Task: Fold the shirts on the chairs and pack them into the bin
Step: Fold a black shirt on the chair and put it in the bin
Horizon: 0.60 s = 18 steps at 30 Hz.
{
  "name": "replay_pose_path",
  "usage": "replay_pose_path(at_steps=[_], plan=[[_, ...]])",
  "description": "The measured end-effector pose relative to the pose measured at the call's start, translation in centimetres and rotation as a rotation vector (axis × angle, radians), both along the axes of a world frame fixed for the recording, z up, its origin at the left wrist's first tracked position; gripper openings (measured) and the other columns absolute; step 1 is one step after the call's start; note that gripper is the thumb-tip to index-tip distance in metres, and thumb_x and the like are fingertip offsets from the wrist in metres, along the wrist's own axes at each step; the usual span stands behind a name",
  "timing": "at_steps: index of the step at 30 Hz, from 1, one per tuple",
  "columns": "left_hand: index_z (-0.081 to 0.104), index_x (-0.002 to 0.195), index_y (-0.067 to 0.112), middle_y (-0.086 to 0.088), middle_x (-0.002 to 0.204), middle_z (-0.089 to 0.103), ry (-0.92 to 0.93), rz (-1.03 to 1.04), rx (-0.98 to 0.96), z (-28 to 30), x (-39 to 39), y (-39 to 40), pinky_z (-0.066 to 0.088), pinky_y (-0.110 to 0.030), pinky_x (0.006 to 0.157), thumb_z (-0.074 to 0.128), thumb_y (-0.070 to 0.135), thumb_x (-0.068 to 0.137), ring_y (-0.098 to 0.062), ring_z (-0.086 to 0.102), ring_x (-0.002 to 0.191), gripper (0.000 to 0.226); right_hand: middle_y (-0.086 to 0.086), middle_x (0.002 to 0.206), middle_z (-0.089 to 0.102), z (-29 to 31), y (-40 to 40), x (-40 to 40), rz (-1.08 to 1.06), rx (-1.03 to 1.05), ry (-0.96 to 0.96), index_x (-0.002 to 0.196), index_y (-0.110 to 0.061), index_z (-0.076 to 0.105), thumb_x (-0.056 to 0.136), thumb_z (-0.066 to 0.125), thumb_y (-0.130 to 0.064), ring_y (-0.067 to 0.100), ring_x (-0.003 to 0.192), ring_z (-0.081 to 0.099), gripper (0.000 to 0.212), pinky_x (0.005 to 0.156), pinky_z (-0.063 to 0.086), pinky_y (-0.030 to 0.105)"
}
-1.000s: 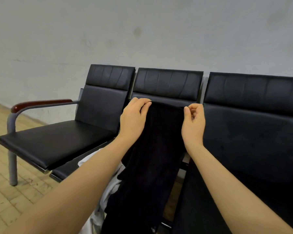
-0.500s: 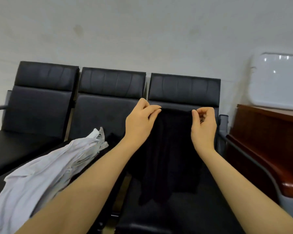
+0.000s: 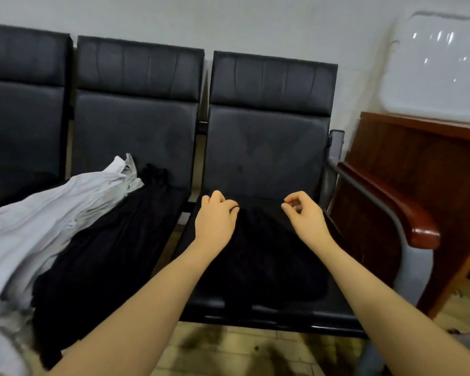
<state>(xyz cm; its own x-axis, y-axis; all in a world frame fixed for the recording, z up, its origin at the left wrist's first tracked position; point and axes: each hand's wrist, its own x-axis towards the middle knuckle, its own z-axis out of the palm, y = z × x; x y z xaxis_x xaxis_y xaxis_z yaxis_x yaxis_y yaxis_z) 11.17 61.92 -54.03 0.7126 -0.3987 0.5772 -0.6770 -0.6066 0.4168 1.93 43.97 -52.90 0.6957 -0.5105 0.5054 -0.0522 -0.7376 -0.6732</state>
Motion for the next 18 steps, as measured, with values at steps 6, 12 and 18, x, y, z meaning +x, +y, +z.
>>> replay_pose_path(at_steps=[6,12,18], plan=[[0.037,0.144,0.023,0.002,0.15,0.032,0.165,-0.137,0.443,-6.3,-0.2,1.4,0.02,-0.036,0.11,0.035,0.044,0.1,-0.023,0.024,0.138,0.049,0.0,0.131,0.055,-5.5,0.2,-2.5,0.109,-0.135,0.486,0.131,-0.016,0.052,0.1,0.044,-0.035,0.02,0.119,0.053,0.037,0.097,0.041,0.03],[0.018,0.151,0.022,0.001,0.159,0.013,0.424,-0.179,0.561,-9.4,-0.3,1.3,0.007,-0.036,0.118,0.02,0.049,0.101,-0.022,0.007,0.146,0.057,0.0,0.16,0.012,-9.2,-1.2,-3.9,0.09,-0.239,0.863,0.153,-0.019,0.011,0.099,0.009,-0.055,0.017,0.147,0.01,0.065,0.118,0.009,0.032],[0.012,0.152,0.025,0.005,0.159,0.002,0.42,-0.157,0.579,-10.6,0.5,0.4,-0.005,-0.034,0.117,0.015,0.05,0.101,-0.016,-0.003,0.146,0.057,-0.006,0.161,0.002,-10.9,-3.4,-2.5,0.05,-0.224,0.809,0.153,-0.021,0.004,0.104,0.01,-0.038,0.013,0.147,-0.004,0.052,0.117,-0.003,0.032]])
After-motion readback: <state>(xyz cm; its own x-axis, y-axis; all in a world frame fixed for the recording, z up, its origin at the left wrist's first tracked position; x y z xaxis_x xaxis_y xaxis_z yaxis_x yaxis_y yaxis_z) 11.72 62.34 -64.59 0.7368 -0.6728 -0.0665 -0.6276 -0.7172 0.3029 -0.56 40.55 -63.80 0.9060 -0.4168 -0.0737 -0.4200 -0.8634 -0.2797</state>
